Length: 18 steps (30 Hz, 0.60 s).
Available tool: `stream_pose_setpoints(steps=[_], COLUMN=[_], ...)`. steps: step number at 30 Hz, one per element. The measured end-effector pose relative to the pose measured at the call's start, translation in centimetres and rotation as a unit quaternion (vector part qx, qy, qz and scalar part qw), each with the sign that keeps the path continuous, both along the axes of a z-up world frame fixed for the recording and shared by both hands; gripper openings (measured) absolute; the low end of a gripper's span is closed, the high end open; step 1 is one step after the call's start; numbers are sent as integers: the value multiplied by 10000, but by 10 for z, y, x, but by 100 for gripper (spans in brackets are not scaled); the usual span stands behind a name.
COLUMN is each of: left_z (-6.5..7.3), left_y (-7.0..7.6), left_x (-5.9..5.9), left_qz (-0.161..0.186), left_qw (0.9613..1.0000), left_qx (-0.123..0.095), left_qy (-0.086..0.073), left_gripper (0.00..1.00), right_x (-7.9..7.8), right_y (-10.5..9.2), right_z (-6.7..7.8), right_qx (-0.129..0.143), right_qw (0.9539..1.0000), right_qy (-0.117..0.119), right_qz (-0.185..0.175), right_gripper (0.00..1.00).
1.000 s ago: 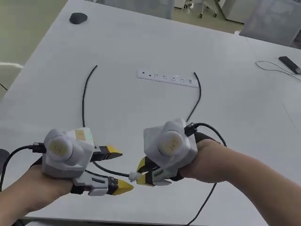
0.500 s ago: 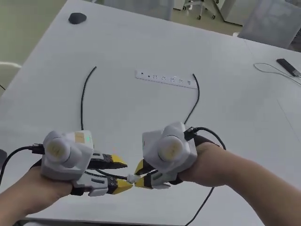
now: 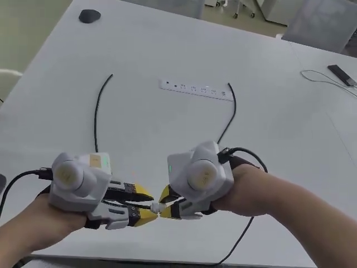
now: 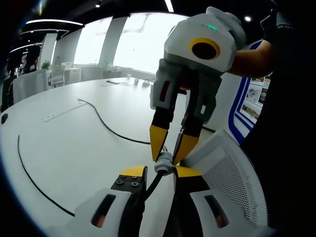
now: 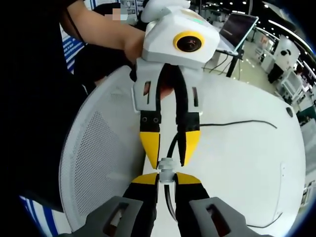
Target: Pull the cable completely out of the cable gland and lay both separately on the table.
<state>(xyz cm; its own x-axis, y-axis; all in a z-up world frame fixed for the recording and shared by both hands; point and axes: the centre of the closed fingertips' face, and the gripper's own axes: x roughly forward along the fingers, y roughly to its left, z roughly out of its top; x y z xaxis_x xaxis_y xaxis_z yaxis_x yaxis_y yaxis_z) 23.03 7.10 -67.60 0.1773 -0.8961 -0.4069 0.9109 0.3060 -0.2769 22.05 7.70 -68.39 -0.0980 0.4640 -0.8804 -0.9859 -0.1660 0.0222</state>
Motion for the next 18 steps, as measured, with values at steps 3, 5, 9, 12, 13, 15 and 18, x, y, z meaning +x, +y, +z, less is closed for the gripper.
stream_pose_setpoints(steps=[3, 5, 9, 12, 13, 15, 18], left_z=[0, -1, -1, -1, -1, 0, 2], left_y=[-2, -2, -1, 0, 0, 0, -1], left_x=[-2, -2, -2, 0, 0, 0, 0], left_qz=[-59, -57, -46, 18, 16, 8, -16], left_qw=[10000, 10000, 10000, 9999, 9999, 10000, 10000], left_qx=[-23, -15, 20, 27, 23, 18, 1], left_qy=[17, 54, 60, 138, 125, 98, 72], left_gripper=[16, 16, 16, 15, 15, 15, 15], right_x=[1, 0, 0, 2, 2, 4, 4], right_y=[-1, -1, 0, 0, 0, 0, -1], right_z=[0, -1, -2, -2, -2, 0, 2], right_qx=[-13, -28, -1, 88, 123, 212, 367], right_qw=[10000, 10000, 10000, 9999, 9999, 9998, 9990], right_qy=[2, 16, 4, -47, -44, 11, 124], right_qz=[16, 24, 52, 59, 58, -28, -222], right_gripper=[7, 7, 7, 8, 8, 8, 8])
